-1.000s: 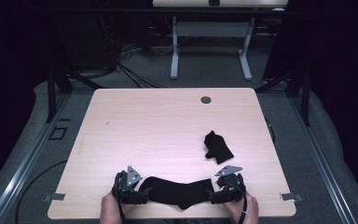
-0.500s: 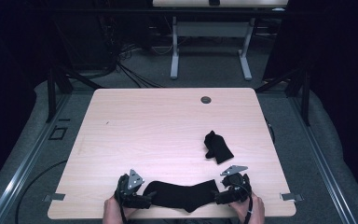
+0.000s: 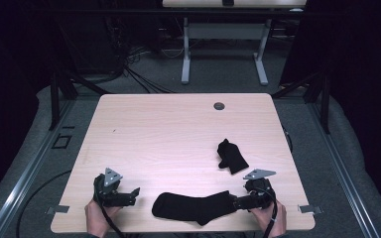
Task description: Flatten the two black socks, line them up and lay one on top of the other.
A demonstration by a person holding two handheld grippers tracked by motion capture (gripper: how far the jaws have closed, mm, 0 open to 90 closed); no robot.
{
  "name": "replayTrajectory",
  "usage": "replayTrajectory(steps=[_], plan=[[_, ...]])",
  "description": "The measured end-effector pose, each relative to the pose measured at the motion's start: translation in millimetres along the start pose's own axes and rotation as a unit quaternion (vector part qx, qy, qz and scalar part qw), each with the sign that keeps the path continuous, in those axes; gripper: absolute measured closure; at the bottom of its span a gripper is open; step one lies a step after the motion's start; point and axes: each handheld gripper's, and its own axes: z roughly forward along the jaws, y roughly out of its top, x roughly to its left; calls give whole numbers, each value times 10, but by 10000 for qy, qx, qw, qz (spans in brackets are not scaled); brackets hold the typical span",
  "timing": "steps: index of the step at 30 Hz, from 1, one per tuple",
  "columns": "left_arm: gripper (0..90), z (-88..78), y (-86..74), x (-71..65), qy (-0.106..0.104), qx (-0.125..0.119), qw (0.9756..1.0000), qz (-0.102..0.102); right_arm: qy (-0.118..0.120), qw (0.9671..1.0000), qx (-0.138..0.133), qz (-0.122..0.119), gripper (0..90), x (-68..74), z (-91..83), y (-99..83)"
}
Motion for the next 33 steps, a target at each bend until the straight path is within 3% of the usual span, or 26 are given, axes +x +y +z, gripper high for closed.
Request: replayTrajectory(steps=[6, 10, 16, 23, 29, 31, 33], plan=[[1, 96, -100, 59, 17, 72, 10000, 61, -90, 9998, -87, -169, 120, -99, -27, 287], [0, 107, -107, 85, -29, 61, 10000, -47, -158, 9996, -77, -222, 142, -209, 39, 510], [0, 120, -98, 105, -95, 98, 9999, -73, -195, 9996, -48, -221, 197, -338, 174, 796], [1, 125, -94, 105, -78, 95, 9999, -82, -137, 9996, 118, -208, 319, -422, 500, 1090], [1, 125, -94, 105, -79, 97, 9999, -83, -132, 9981, 568, -201, 450, -439, 763, 1122], [1, 125, -94, 105, -77, 97, 9999, -84, -154, 9974, 682, -180, 548, -446, 838, 1092], [2, 125, -94, 105, -76, 95, 9999, -85, -218, 9979, 600, -135, 625, -452, 840, 1074]])
